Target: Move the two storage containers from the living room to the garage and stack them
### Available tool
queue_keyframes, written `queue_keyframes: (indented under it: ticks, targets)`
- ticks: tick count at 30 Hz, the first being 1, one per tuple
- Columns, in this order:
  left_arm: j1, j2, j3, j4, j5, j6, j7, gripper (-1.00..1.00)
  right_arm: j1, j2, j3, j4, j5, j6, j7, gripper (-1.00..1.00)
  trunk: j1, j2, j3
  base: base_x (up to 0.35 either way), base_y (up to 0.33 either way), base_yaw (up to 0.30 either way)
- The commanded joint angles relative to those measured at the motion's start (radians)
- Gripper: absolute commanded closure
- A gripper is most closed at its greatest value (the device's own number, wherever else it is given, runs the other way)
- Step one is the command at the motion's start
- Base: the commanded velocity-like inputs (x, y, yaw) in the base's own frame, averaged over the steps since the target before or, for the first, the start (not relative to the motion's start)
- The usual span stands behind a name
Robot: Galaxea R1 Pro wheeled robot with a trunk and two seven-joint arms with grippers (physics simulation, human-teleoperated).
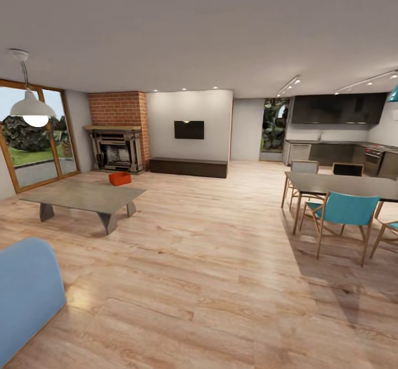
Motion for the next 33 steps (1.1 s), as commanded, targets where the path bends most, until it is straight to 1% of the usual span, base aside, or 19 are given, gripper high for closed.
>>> queue_keyframes:
  ticks: [1,33]
  targets:
    - [-0.001,0.000,-0.009,0.001,0.009,-0.003,0.000,-1.00,-0.001,0.000,0.008,0.003,0.000,-0.004,-0.005,-1.00,0.001,-0.001,-0.002,0.323,0.000,0.000]
    - [-0.001,0.001,-0.009,0.001,0.009,-0.003,0.000,-1.00,-0.001,0.000,0.008,0.003,0.000,-0.004,-0.004,-1.00,0.001,-0.001,-0.002,0.323,0.000,0.000]
